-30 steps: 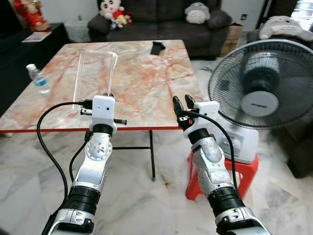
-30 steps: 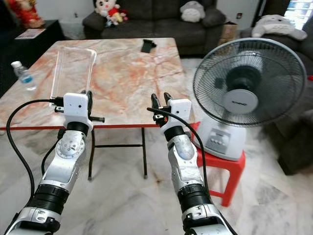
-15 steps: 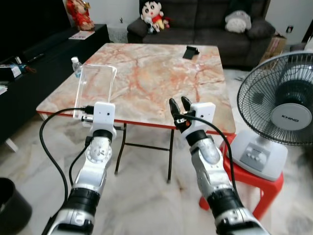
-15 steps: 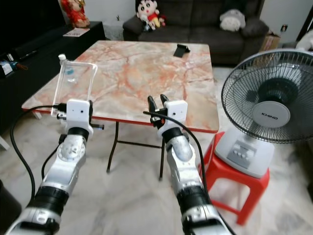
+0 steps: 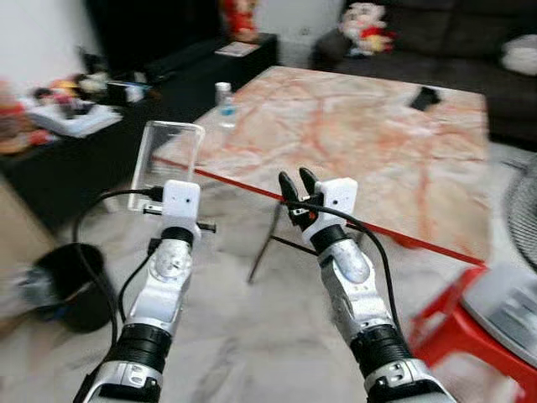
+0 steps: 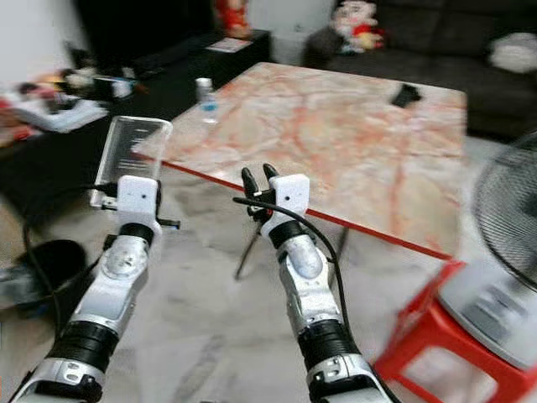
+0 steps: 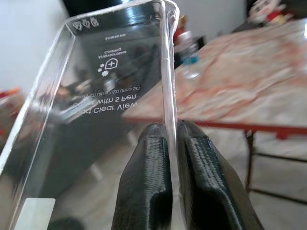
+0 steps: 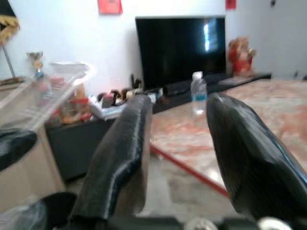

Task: Picking trash to rubbish bin

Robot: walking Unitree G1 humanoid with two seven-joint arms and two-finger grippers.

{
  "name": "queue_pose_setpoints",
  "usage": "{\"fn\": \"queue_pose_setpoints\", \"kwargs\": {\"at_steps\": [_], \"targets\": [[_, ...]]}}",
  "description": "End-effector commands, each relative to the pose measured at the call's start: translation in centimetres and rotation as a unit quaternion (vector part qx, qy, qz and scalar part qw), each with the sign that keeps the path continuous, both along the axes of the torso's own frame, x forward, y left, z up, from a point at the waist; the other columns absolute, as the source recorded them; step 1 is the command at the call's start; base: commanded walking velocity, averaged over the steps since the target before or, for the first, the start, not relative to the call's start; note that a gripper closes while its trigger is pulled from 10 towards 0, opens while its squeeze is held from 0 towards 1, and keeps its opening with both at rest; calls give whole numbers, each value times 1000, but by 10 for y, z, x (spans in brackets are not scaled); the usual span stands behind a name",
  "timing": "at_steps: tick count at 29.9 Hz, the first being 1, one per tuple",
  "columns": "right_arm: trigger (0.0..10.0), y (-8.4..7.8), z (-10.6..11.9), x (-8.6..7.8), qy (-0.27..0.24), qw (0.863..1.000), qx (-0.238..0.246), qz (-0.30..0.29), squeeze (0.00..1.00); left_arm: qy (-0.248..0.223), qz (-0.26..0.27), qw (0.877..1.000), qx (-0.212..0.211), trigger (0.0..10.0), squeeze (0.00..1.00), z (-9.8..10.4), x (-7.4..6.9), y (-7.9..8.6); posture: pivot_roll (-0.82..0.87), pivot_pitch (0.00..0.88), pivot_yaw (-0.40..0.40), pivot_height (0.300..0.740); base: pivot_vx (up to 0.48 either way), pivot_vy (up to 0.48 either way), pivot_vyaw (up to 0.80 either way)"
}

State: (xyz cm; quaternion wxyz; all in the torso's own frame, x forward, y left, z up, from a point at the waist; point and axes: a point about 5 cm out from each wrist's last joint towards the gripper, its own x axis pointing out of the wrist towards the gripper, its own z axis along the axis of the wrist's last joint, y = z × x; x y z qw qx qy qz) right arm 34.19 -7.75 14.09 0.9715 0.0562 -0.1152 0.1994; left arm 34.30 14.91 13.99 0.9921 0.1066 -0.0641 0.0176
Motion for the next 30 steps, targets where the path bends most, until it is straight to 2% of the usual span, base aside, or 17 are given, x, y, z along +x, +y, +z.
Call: {"fn": "queue_pose_setpoints", "kwargs": {"at_steps": [1,6,14,17,21,24,26,30], "targets": [[10000,2,0,1,3,1000,-1,1,0,14,6,1000,7,10000,0,-6,-1,7,31,0,25,740,0,0,800],[10000,1,1,2,2,1000,-5,-5,0,16,19,1000,-1,10000,0,-8,-2,18,36,2,22,740,0,0,800],[10000,1,-2,2,7,1000,-11,-1,0,20,16,1000,-2,10000,0,-10,-2,18,38,2,17,740,0,0,800],[10000,1,-3,3,10,1000,-13,-3,0,43,-3,999,5,10000,0,-21,-3,14,43,4,14,740,0,0,800],[10000,1,-6,3,17,1000,-16,0,0,80,14,997,-18,10000,0,-43,-11,24,32,16,8,740,0,0,800],[10000,-1,-12,3,31,999,-18,-4,0,93,23,995,-32,10000,0,-51,-15,30,34,19,6,740,0,0,542],[10000,-5,-28,1,67,998,-17,-3,0,111,36,993,-35,10000,0,-63,-22,39,37,27,-1,740,0,0,0],[10000,-9,-46,-3,103,994,-37,-3,0,126,45,990,-40,10000,0,-74,-28,44,33,36,-8,740,0,0,0]]}}
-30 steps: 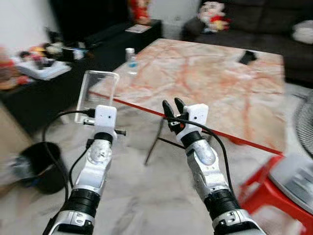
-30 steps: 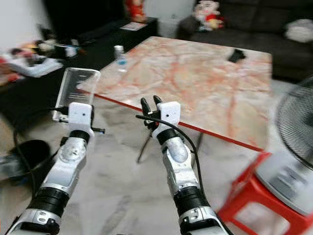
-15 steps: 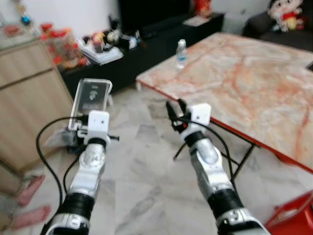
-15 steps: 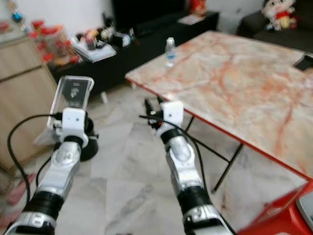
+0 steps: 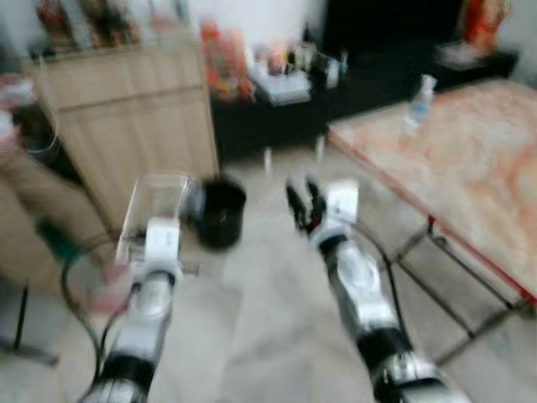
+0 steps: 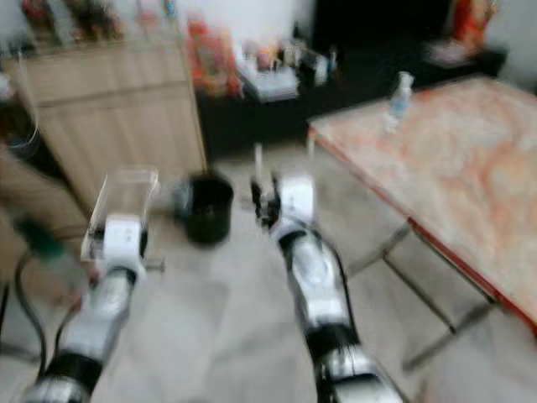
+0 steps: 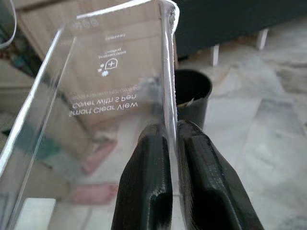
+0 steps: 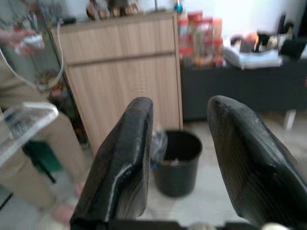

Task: Picking trash to rubbish bin

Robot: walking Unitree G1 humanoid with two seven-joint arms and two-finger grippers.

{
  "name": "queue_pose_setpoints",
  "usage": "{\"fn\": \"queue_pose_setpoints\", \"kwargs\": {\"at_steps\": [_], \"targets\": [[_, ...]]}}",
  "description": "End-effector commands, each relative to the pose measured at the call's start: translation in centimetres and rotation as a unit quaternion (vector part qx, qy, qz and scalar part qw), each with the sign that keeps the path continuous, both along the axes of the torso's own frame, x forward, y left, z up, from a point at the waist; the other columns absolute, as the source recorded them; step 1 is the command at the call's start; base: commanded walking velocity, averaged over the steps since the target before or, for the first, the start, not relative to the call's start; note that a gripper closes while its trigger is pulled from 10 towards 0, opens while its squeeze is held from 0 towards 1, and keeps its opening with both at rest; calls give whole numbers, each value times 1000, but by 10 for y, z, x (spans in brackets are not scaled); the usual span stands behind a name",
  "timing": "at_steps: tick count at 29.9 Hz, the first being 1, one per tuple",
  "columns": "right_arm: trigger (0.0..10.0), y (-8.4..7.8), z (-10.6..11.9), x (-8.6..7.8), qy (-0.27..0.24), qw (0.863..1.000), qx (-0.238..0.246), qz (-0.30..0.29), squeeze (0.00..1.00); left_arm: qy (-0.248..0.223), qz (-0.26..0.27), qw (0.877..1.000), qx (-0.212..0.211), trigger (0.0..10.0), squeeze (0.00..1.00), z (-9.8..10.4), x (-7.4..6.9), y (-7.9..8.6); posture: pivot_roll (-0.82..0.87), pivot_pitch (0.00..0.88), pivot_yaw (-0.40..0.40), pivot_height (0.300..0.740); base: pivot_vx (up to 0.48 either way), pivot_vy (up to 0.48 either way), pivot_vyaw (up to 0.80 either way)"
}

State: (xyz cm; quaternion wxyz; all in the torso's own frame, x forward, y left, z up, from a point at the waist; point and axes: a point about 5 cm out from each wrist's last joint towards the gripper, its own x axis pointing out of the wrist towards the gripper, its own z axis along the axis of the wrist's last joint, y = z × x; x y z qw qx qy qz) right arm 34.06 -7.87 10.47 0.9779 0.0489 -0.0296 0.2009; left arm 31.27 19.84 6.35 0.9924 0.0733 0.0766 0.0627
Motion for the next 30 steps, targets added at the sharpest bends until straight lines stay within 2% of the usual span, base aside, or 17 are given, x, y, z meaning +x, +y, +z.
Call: {"fn": "queue_pose_setpoints", "kwargs": {"at_steps": [1,4,9,12,15,18,20,22,23,24,26,27,30], "targets": [[10000,-14,-25,-5,52,998,-24,-14,0,5,-9,1000,-10,10000,0,-6,-2,-3,31,37,-10,740,0,0,0],[10000,-23,-46,-13,102,994,-43,-17,0,15,-8,1000,-16,10000,0,-14,-7,-2,29,40,-15,740,0,0,0],[10000,-46,-83,-32,184,979,-65,-53,0,71,-1,997,11,10000,0,-39,-20,6,24,45,-18,740,0,0,0],[10000,-51,-92,-37,207,974,-68,-60,0,89,7,996,13,10000,0,-46,-25,9,24,45,-18,740,0,0,0],[10000,-68,-124,-64,291,949,-90,-82,0,120,31,992,13,10000,0,-62,-40,22,36,47,-22,740,0,0,0],[10000,-78,-147,-89,354,924,-112,-93,0,140,42,989,7,10000,0,-73,-51,28,38,48,-23,740,0,0,0],[10000,-79,-151,-94,366,918,-118,-96,0,142,44,989,5,10000,0,-75,-53,29,38,48,-23,740,0,0,0],[10000,-79,-151,-94,366,918,-118,-96,0,142,44,989,5,10000,0,-75,-53,29,38,48,-23,740,0,0,0],[10000,-89,-166,-116,398,901,-127,-120,0,161,55,985,6,10000,0,-85,-64,32,34,38,-16,740,0,0,0],[10000,-89,-166,-116,398,901,-127,-120,0,161,55,985,6,10000,0,-85,-64,32,34,38,-16,740,0,0,0],[10000,-97,-177,-135,426,883,-135,-144,0,172,55,984,7,10000,0,-92,-73,31,32,32,-8,740,270,0,794],[10000,-98,-179,-139,432,879,-134,-151,0,172,55,984,7,10000,0,-93,-75,31,33,26,-2,740,285,0,794],[10000,-100,-187,-154,454,867,-139,-149,0,193,82,978,-7,10000,0,-104,-93,38,37,23,3,740,285,0,773]]}}
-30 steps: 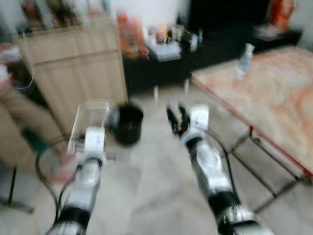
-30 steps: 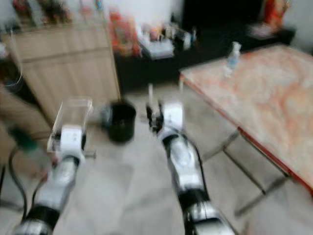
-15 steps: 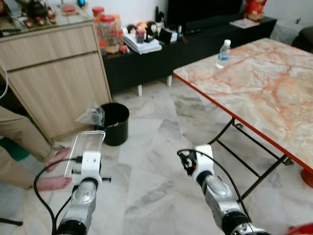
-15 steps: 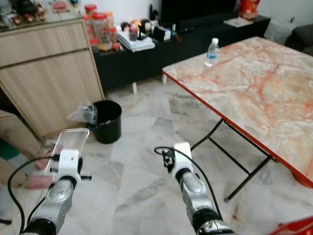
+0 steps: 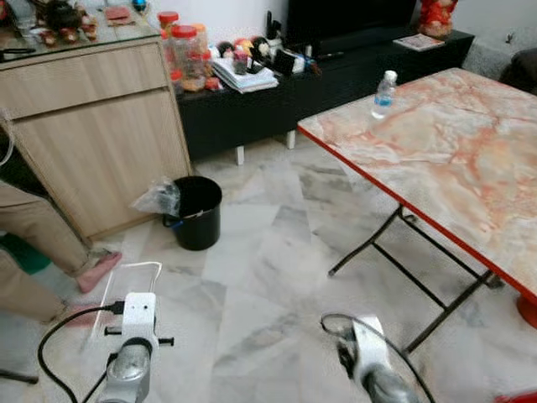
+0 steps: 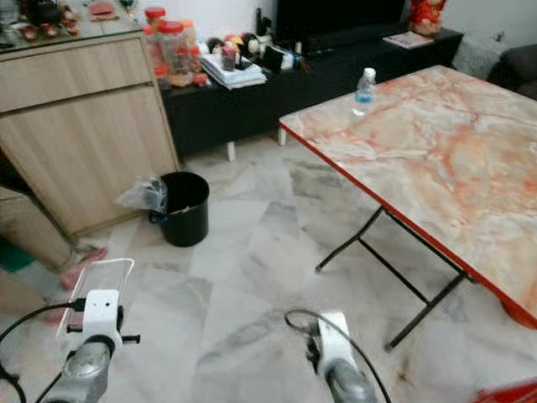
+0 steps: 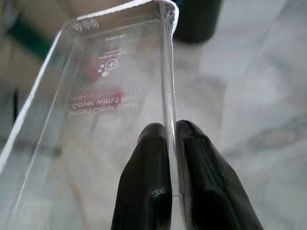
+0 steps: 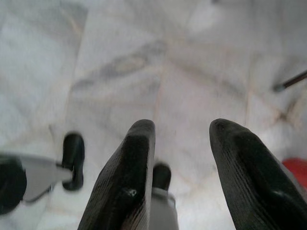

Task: Picking trash to rubbish bin

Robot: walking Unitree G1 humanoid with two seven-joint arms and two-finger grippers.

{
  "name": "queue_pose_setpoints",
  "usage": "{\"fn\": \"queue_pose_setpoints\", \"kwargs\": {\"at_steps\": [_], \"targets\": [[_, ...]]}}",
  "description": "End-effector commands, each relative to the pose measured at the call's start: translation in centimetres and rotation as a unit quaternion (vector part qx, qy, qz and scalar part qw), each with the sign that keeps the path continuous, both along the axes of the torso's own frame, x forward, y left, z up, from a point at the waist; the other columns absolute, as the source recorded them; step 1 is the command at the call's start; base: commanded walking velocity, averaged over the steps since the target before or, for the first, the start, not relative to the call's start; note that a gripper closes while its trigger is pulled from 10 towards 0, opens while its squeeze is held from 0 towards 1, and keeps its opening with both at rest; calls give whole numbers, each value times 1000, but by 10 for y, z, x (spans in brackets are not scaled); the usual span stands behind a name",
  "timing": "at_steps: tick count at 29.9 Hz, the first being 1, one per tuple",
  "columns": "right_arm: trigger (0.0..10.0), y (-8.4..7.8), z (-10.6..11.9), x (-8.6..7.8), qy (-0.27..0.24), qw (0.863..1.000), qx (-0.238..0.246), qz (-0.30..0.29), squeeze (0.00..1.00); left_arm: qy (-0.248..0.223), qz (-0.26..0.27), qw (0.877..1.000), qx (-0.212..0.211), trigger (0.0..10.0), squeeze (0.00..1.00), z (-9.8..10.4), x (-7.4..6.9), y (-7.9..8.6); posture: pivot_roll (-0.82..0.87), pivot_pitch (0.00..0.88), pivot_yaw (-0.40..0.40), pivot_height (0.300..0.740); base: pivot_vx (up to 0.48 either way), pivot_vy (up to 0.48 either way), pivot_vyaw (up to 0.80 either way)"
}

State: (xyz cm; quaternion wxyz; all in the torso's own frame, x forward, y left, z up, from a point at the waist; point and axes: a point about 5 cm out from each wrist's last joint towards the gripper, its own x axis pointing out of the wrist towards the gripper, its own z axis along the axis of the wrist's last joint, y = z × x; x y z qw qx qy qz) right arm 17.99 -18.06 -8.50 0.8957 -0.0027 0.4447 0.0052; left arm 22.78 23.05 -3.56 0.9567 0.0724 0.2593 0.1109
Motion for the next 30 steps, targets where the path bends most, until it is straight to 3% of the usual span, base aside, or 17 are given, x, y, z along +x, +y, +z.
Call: {"fn": "queue_pose_setpoints", "kwargs": {"at_steps": [1,10,15,18,23,30], "targets": [[10000,2,3,6,-6,1000,-1,6,0,13,18,1000,2,10000,0,-5,-8,6,37,23,3,740,285,0,719],[10000,2,3,7,-4,1000,11,2,0,64,79,995,0,10000,0,-21,-38,20,27,5,2,740,284,0,80],[10000,6,6,14,-13,1000,22,7,0,145,94,985,5,10000,0,-39,-67,21,25,0,-3,740,310,0,0],[10000,7,7,15,-14,1000,16,18,0,163,97,982,5,10000,0,-44,-74,21,22,0,-6,740,344,0,0],[10000,4,6,14,-13,999,-8,34,0,177,104,979,3,10000,0,-47,-82,19,20,0,-11,740,376,0,479],[10000,4,6,13,-11,1000,1,21,0,174,99,980,3,10000,0,-46,-76,17,19,0,-17,740,378,0,541]]}}
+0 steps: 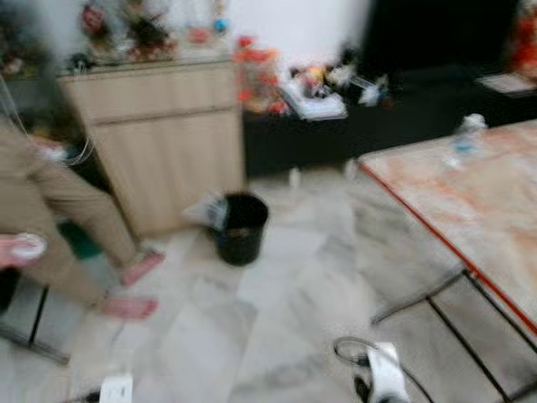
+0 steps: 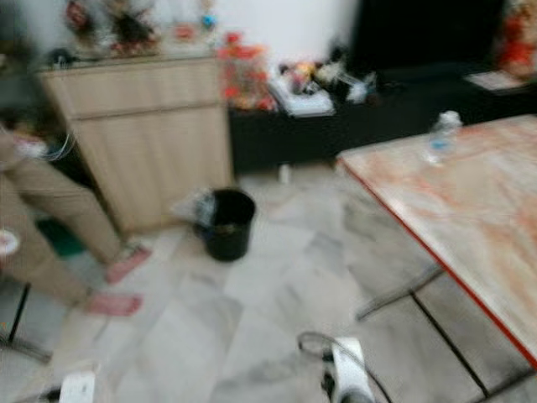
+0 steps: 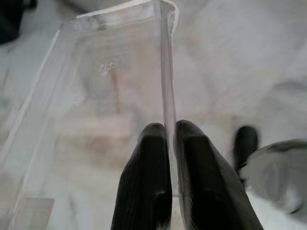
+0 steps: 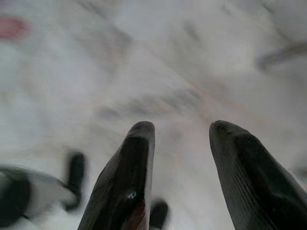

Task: Picking trash to rubbish bin

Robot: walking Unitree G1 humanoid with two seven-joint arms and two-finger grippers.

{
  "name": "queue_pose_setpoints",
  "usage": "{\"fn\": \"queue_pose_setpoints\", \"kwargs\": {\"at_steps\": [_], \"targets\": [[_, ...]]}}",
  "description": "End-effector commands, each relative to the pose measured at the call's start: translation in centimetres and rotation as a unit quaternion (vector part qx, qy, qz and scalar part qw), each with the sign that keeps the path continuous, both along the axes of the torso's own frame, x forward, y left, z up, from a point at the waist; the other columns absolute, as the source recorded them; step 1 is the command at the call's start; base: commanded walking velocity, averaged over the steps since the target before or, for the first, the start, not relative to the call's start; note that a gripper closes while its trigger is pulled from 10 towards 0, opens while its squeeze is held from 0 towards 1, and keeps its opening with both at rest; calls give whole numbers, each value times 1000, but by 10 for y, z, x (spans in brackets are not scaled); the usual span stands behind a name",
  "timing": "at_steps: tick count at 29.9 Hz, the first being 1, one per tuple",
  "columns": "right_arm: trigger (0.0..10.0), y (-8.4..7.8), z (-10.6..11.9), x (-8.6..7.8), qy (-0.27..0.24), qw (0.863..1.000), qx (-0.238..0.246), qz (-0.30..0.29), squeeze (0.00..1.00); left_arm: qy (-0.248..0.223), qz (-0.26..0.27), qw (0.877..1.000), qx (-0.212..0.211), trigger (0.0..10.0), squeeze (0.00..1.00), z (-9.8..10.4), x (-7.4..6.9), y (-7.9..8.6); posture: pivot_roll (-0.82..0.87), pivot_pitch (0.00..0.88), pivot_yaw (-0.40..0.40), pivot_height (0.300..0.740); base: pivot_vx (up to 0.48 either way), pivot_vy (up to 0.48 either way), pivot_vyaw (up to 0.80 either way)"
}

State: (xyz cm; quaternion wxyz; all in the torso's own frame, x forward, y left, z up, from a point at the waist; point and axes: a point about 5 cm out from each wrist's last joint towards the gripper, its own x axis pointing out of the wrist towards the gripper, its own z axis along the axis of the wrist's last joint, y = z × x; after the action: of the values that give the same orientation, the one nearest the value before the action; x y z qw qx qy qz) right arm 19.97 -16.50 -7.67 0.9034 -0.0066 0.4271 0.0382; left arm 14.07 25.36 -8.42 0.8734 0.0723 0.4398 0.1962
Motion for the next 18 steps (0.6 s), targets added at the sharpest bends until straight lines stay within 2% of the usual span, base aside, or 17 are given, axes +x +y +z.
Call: {"fn": "queue_pose_setpoints", "kwargs": {"at_steps": [1,18], "targets": [[10000,-11,-3,-7,12,1000,-11,-10,0,-15,-7,1000,-4,10000,0,3,12,-6,16,4,-13,740,379,0,0],[10000,-2,-2,-4,11,1000,6,-15,0,-21,-15,1000,4,10000,0,7,21,-4,47,22,6,740,378,0,0]]}}
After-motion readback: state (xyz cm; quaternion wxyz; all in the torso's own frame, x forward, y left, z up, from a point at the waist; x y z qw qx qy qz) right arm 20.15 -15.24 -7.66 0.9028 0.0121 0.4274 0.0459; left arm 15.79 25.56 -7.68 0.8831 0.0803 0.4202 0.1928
